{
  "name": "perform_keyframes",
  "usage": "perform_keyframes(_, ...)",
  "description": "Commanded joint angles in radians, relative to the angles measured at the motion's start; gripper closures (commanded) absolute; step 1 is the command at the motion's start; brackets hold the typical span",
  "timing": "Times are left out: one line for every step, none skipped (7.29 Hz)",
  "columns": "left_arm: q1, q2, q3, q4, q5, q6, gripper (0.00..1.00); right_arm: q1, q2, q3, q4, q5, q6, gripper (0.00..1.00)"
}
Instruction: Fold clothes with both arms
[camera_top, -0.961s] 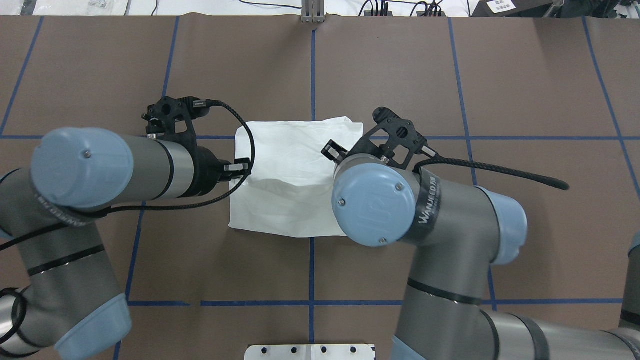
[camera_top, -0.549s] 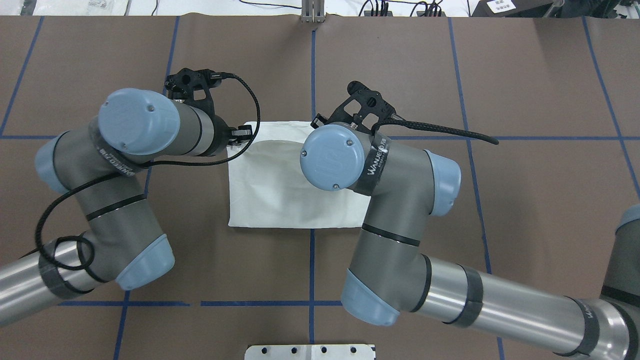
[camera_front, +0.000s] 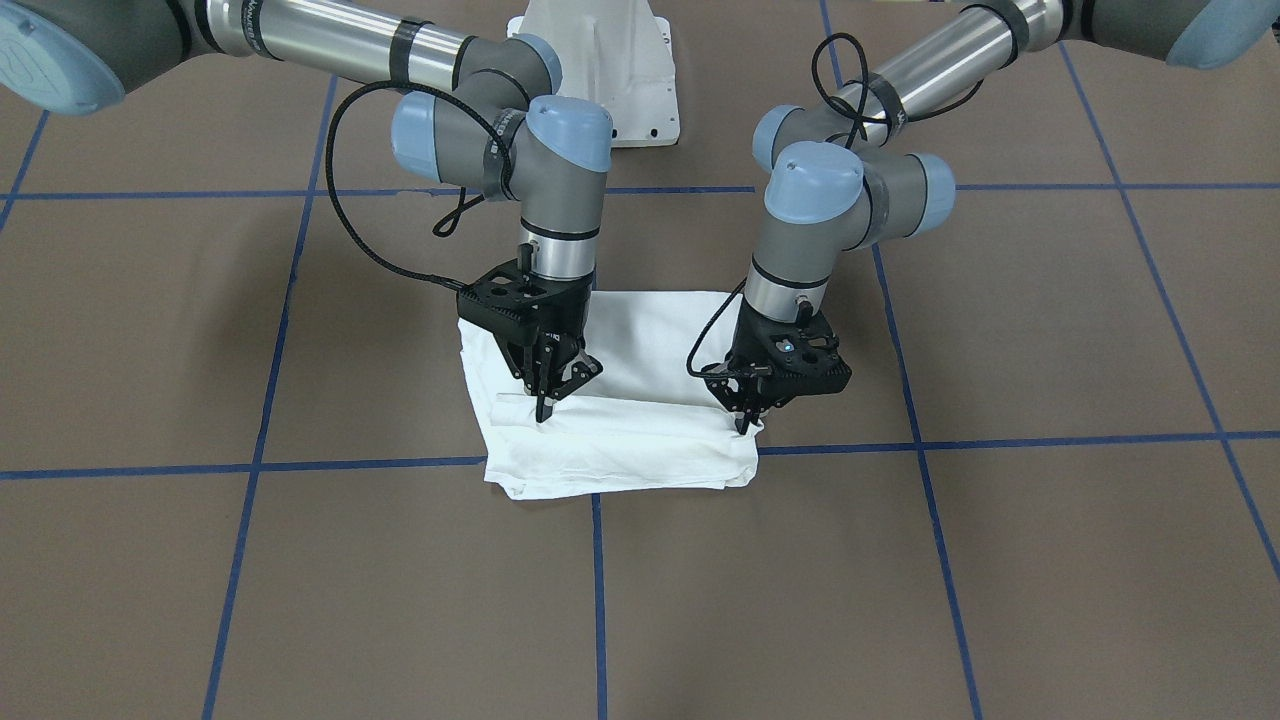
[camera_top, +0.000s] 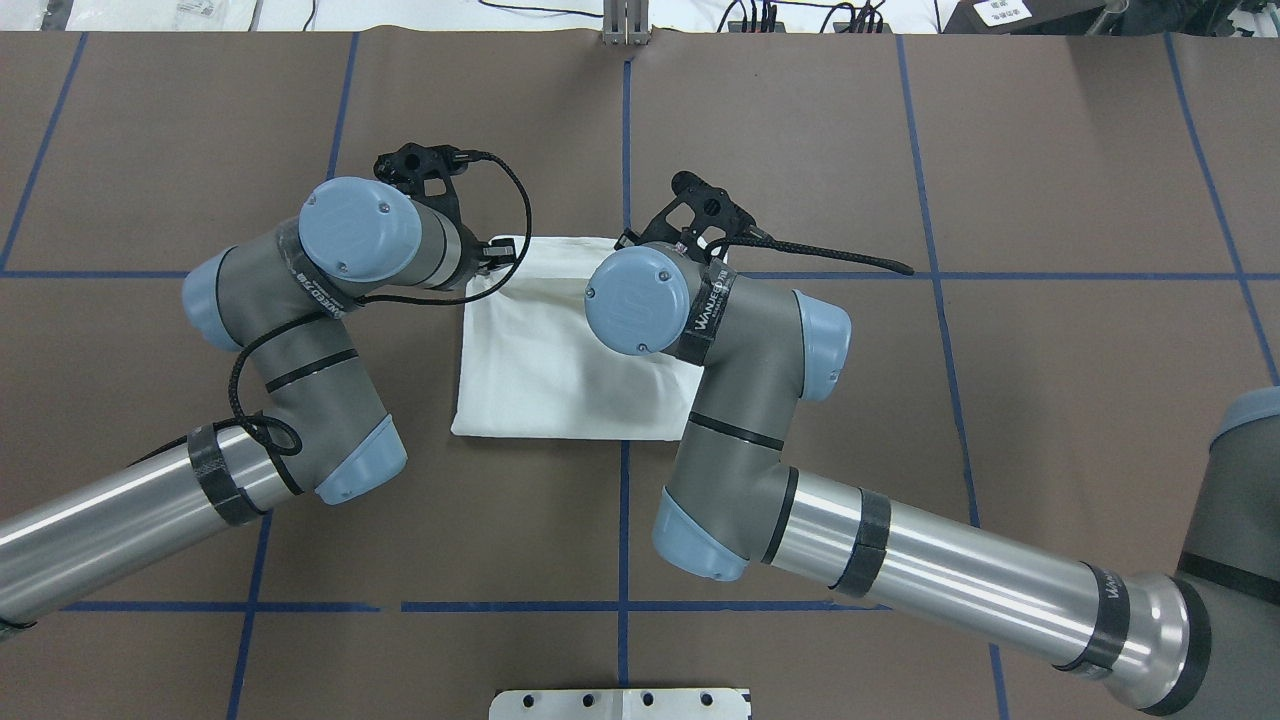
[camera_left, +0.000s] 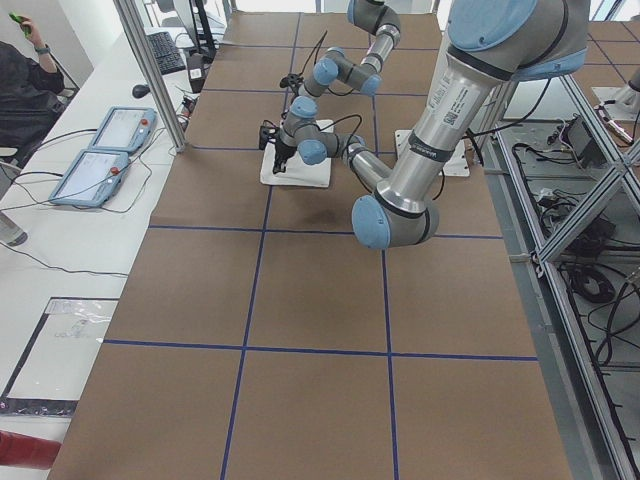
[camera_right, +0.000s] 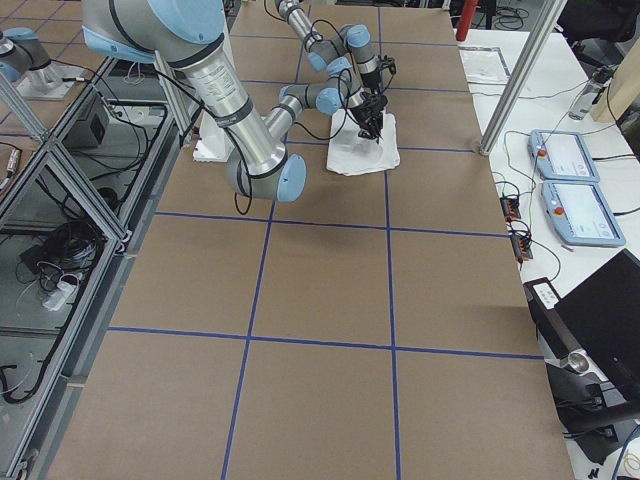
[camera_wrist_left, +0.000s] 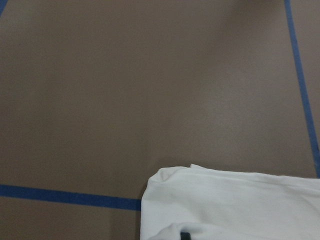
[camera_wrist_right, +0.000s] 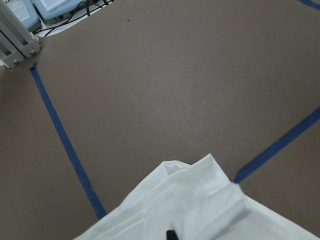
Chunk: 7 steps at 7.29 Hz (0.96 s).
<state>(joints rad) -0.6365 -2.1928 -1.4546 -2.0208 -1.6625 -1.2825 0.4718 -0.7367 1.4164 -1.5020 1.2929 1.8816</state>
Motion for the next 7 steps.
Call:
perform_keyframes(-0.002, -0.012, 0.01, -0.012, -0.002, 0.0, 1.0, 0.001, 0.005, -0.013, 0.006, 0.002, -0.022, 1.0)
perform_keyframes(0.0, -0.022, 0.008, -0.018, -0.003, -0.001, 1.0, 0.001, 0.005, -0.013, 0.006, 0.002, -0.024, 1.0)
perform_keyframes(0.0, -0.024, 0.008, -0.018, -0.005, -0.001, 1.0, 0.001, 0.005, -0.013, 0.006, 0.0, -0.024, 1.0)
perform_keyframes(-0.002, -0.021, 0.008, -0.019, -0.005, -0.001, 1.0, 0.001, 0.002, -0.013, 0.006, 0.0, -0.03, 0.99)
perform_keyframes(-0.003, -0.016, 0.007, -0.03, -0.008, 0.017, 0.01, -0.001, -0.001, -0.013, 0.006, -0.003, -0.112, 0.01)
perform_keyframes(-0.014, -0.013, -0.003, -0.056, -0.011, 0.108, 0.0, 0.001, 0.003, -0.005, 0.016, 0.0, -0.151, 0.0)
perform_keyframes(-0.049, -0.007, -0.016, -0.056, -0.045, 0.176, 0.0, 0.001, 0.014, -0.001, 0.016, 0.002, -0.157, 0.0)
